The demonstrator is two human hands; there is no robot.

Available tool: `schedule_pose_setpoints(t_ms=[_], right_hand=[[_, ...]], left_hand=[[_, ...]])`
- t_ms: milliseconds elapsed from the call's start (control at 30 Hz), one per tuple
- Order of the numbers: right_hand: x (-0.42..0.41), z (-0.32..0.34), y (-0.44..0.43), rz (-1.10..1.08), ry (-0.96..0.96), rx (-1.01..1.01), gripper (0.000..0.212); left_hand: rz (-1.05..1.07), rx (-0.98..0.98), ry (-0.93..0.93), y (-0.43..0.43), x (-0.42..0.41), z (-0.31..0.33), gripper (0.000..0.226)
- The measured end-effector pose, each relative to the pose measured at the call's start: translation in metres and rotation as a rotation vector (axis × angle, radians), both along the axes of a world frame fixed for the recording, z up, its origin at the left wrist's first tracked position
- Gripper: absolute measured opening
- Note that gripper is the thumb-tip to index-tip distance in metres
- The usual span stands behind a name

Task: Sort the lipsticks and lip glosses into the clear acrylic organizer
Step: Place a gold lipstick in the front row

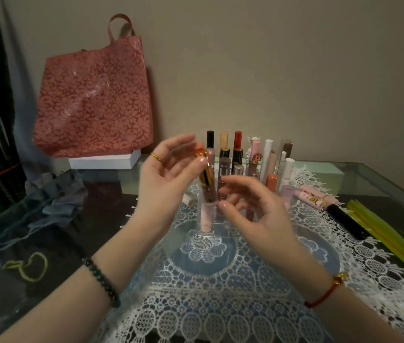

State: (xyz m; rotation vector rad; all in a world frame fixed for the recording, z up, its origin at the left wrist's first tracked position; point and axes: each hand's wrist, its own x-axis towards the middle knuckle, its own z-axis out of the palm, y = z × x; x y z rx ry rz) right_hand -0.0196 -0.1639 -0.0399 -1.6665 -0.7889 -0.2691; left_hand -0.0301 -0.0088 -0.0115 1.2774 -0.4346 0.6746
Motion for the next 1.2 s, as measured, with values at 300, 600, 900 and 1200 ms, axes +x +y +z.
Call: schedule_pose_setpoints(t_ms=[300, 600, 900, 1200], right_hand=[[0.004, -0.003, 0.003, -0.048, -0.057, 0.047, 0.033], [0.021, -0.009, -0.001, -0.220, 0.020, 0.017, 0.039], [0.029, -0.021, 0.003, -0.239, -0.040, -0.131, 0.063], [0.030, -0.029, 0.003, -0.229, -0.069, -0.215, 0.054]], left_hand=[[-0.032, 0.141, -0.051, -0.026, -0.007, -0.014, 0.030], [0.373, 0.396, 0.094, 0.008, 0.005, -0.036, 0.037], [0.376, 0.920, 0.386, 0.015, 0.008, -0.054, 0.092], [0.377, 1.075, 0.411, 0.017, 0.008, -0.057, 0.085]])
